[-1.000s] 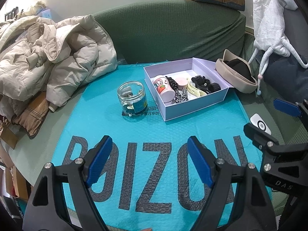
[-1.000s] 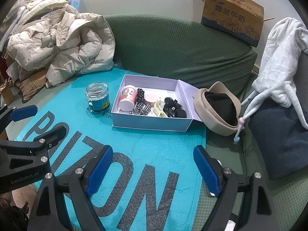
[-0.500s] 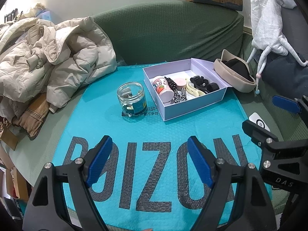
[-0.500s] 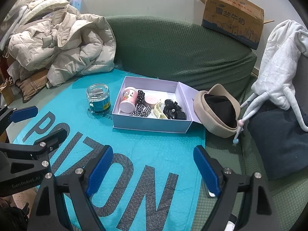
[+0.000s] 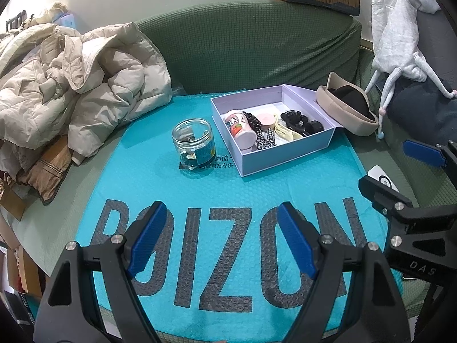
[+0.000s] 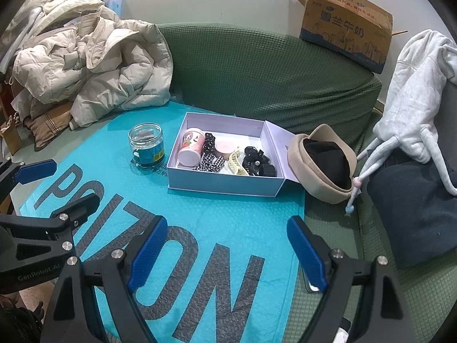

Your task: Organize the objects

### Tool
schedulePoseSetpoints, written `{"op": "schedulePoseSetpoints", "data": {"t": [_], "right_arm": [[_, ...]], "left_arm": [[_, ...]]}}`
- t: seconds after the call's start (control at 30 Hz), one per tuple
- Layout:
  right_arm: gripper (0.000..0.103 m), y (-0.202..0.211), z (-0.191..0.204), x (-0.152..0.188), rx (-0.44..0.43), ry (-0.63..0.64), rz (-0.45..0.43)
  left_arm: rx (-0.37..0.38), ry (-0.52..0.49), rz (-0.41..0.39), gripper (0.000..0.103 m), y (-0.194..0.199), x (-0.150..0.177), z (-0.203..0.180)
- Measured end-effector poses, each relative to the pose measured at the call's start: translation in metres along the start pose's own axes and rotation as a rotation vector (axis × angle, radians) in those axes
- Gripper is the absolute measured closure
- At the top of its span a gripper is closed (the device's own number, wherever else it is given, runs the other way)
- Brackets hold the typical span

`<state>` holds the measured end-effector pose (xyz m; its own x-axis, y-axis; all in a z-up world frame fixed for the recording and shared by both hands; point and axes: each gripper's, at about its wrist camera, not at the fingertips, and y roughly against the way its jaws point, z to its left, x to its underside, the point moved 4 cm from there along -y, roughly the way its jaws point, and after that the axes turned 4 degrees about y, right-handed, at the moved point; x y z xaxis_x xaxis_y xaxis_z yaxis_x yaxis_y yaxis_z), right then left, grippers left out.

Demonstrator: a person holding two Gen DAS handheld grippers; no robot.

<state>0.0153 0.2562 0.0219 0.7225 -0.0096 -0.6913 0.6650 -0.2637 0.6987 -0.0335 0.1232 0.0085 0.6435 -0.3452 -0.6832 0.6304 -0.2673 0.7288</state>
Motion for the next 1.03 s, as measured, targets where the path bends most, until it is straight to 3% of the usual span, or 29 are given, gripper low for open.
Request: {"op": "schedulePoseSetpoints", "data": {"t": [1.03], "right_arm": [[0.016,-0.013,-0.001,0.003,0.010,0.008,0.030]], "left_arm": [[0.006,-0.007,-0.003,0.024,-0.009,0.003,0.003]]}}
